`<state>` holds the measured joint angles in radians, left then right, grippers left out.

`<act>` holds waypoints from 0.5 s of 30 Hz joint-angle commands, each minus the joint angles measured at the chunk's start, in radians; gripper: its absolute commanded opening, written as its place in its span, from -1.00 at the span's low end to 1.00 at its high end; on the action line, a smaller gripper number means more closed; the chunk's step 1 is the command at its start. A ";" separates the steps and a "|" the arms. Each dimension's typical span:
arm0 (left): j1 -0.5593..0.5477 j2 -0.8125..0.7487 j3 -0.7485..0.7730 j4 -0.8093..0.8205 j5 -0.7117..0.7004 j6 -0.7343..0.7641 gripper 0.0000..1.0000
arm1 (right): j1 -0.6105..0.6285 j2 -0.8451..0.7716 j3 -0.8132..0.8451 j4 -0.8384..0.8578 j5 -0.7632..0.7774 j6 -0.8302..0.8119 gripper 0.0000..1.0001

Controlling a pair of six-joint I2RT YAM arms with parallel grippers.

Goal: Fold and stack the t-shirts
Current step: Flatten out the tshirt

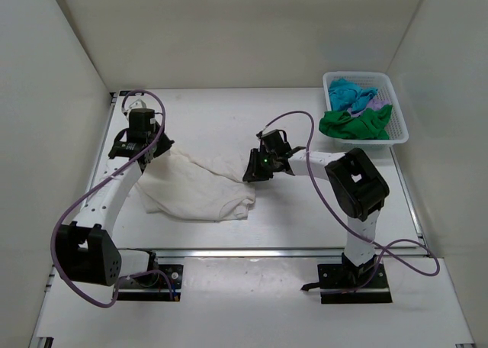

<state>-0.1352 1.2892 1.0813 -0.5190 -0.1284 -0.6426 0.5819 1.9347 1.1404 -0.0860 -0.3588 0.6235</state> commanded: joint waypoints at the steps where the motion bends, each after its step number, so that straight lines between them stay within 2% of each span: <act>1: -0.012 -0.018 0.026 0.010 0.003 0.008 -1.00 | -0.004 0.009 0.012 0.026 0.020 0.030 -0.56; 9: -0.017 -0.018 0.023 0.008 -0.002 0.011 -1.00 | -0.010 0.038 0.004 0.063 -0.031 0.070 -0.53; 12: -0.018 -0.014 0.025 0.014 0.001 0.009 -1.00 | -0.020 0.050 -0.002 0.103 -0.074 0.114 -0.56; 15: -0.020 -0.010 0.031 0.010 -0.004 0.009 -1.00 | -0.030 0.058 -0.014 0.127 -0.109 0.137 -0.68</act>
<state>-0.1471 1.2896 1.0813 -0.5190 -0.1284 -0.6422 0.5617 1.9709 1.1385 -0.0154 -0.4297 0.7181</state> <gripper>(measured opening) 0.029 0.175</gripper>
